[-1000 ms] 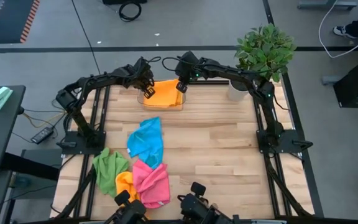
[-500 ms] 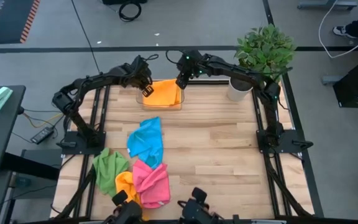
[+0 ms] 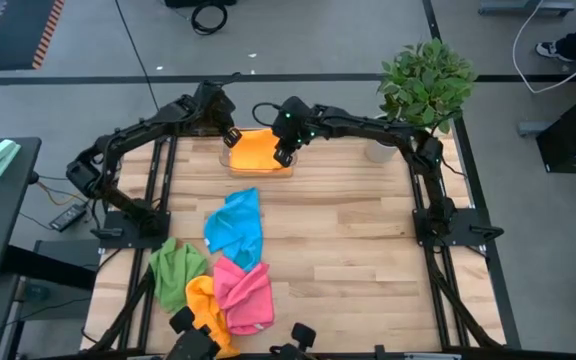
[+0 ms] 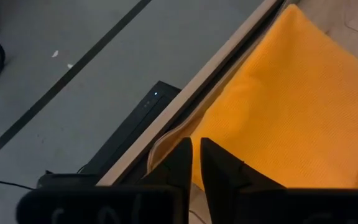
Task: Fold microfiber towels
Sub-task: Put the orange microfiber towel into the transparent bin, then fold the orange microfiber towel
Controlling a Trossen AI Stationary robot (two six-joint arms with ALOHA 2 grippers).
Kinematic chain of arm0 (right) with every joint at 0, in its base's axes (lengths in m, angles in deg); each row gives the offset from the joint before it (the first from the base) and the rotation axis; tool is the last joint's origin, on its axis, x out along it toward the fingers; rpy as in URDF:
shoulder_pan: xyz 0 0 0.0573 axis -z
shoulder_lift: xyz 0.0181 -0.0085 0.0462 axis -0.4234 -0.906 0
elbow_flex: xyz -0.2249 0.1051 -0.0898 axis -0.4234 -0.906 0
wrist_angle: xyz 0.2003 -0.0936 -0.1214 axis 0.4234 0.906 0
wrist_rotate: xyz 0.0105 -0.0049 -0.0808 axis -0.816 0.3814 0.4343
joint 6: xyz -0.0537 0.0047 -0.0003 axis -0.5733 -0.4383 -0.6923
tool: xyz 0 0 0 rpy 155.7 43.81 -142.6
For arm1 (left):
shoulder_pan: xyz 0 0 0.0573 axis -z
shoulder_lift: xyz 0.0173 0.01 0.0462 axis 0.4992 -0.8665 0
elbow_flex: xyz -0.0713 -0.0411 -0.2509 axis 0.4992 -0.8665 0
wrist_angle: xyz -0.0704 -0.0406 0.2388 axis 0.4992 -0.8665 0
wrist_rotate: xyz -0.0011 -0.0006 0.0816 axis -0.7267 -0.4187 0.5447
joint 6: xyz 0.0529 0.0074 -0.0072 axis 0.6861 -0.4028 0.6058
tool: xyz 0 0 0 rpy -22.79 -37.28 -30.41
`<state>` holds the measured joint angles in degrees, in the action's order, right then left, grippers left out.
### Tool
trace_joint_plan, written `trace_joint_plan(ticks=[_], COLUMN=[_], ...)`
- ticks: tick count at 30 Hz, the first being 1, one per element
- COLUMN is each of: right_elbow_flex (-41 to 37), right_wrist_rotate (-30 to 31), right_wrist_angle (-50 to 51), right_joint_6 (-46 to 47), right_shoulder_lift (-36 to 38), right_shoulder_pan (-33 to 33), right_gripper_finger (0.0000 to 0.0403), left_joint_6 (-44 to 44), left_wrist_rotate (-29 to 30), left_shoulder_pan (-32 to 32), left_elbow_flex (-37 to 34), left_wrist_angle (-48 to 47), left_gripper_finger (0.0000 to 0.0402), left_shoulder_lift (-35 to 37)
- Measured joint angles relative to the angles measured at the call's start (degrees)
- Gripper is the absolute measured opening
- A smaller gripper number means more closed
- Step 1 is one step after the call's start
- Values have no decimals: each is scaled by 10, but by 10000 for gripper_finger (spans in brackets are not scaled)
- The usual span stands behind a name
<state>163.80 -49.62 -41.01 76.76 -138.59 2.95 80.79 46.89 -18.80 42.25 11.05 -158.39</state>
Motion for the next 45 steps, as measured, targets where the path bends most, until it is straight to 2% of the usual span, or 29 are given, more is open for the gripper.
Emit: trace_joint_plan(ticks=[8,19,23,27,29,31,33,35,40,45], right_elbow_flex=[-2,1,27,90,117,121,113,96,4,-145], right_wrist_rotate=[-18,14,18,32,33,32,27,24,24,13], right_wrist_angle=[-7,42,71,137,198,243,267,289,263,170], right_joint_6=[-12,-56,-61,-54,-36,-16,5,29,123,242], right_shoulder_lift=[-46,-59,-53,-30,-21,-2,28,62,151,241], right_shoulder_pan=[-1,-1,0,1,-2,-15,-41,-76,-177,-265], right_gripper_finger=[4,2,2,2,2,2,2,2,2,2], left_joint_6=[0,-4,-11,-19,-53,-80,-93,-107,-118,-135], left_wrist_rotate=[-1,-1,-2,-6,-43,-113,-176,-204,-210,-216], left_shoulder_pan=[0,1,1,2,8,19,39,69,195,378], left_elbow_flex=[0,0,0,26,37,37,37,37,36,35], left_wrist_angle=[1,1,-8,-74,-120,-169,-225,-292,-443,-525], left_gripper_finger=[12,25,17,11,11,15,23,31,56,97], left_shoulder_lift=[0,0,6,40,63,88,111,129,161,169])
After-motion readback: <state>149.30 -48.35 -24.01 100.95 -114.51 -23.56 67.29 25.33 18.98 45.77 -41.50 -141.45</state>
